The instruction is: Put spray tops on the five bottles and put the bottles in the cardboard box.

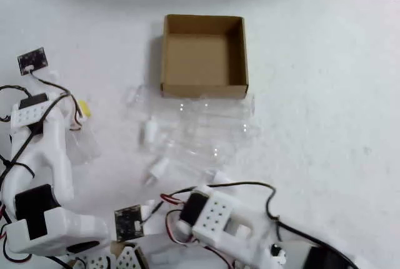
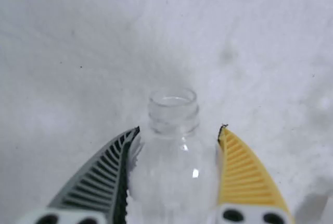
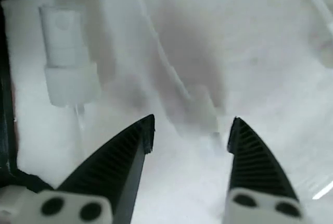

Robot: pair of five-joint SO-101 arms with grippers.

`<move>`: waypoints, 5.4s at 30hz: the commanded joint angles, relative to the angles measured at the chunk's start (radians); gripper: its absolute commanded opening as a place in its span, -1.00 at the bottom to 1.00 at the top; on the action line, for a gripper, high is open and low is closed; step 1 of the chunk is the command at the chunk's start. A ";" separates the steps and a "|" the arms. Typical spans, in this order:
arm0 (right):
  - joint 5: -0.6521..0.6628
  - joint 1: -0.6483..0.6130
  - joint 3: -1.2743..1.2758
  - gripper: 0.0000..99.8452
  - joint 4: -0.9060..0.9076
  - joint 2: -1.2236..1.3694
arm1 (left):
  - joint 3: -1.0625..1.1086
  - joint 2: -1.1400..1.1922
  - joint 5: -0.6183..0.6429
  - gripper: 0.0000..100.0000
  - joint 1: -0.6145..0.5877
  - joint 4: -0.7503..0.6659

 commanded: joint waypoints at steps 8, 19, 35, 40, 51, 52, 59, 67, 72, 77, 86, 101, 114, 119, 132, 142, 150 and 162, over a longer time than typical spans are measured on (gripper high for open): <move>-0.009 0.150 -0.224 -0.97 0.154 0.105 | -0.003 -0.007 -0.014 -0.87 0.010 -0.020; 0.100 0.619 -0.450 -0.97 0.604 -0.176 | -0.003 -0.007 -0.014 -0.87 0.010 -0.020; 0.583 1.675 -0.342 -0.96 0.509 -0.280 | -0.003 -0.007 -0.014 -0.87 0.010 -0.017; 0.872 1.856 -0.187 -0.96 0.343 -0.280 | -0.003 -0.007 -0.014 -0.87 0.010 -0.015; 1.083 2.049 -0.061 -0.58 0.101 -0.286 | 0.009 -0.007 -0.014 -0.87 0.010 -0.020; 1.083 2.052 -0.058 -0.59 0.097 -0.289 | 0.009 -0.007 -0.014 -0.87 0.010 -0.020; 0.882 2.055 -0.124 -0.75 0.117 -0.291 | 0.012 -0.007 -0.014 -0.87 0.010 -0.020; 0.399 2.169 -0.422 -0.97 0.421 -0.291 | 0.012 -0.007 -0.014 -0.87 0.010 -0.020; 0.215 2.288 -0.405 -0.97 0.447 -0.291 | 0.012 -0.007 -0.014 -0.87 0.010 -0.020; 0.183 2.379 -0.276 -0.97 0.401 -0.291 | 0.015 -0.007 -0.014 -0.87 0.010 -0.020; 0.015 2.410 -0.054 -0.97 0.070 -0.286 | 0.015 -0.007 -0.014 -0.87 0.010 -0.020; -0.235 2.288 0.031 -0.97 -0.114 -0.278 | 0.017 -0.007 -0.014 -0.87 0.010 -0.014; -0.262 2.256 0.038 -0.97 -0.211 -0.090 | 0.018 -0.007 -0.014 -0.87 0.005 -0.011; -0.262 2.250 0.038 -0.97 -0.259 -0.044 | 0.018 -0.007 -0.014 -0.87 0.005 -0.011; -0.305 2.176 -0.233 -0.97 -0.249 0.240 | 0.018 -0.007 -0.014 -0.87 0.005 -0.011; -0.468 2.095 -0.517 -0.97 -0.199 0.435 | 0.018 -0.007 -0.014 -0.87 0.005 -0.011; -0.569 2.063 -0.637 -0.97 0.016 0.380 | 0.018 -0.007 -0.014 -0.87 0.008 -0.012; -0.878 2.126 -0.525 -0.96 0.191 0.099 | 0.018 -0.007 -0.014 -0.87 0.010 -0.014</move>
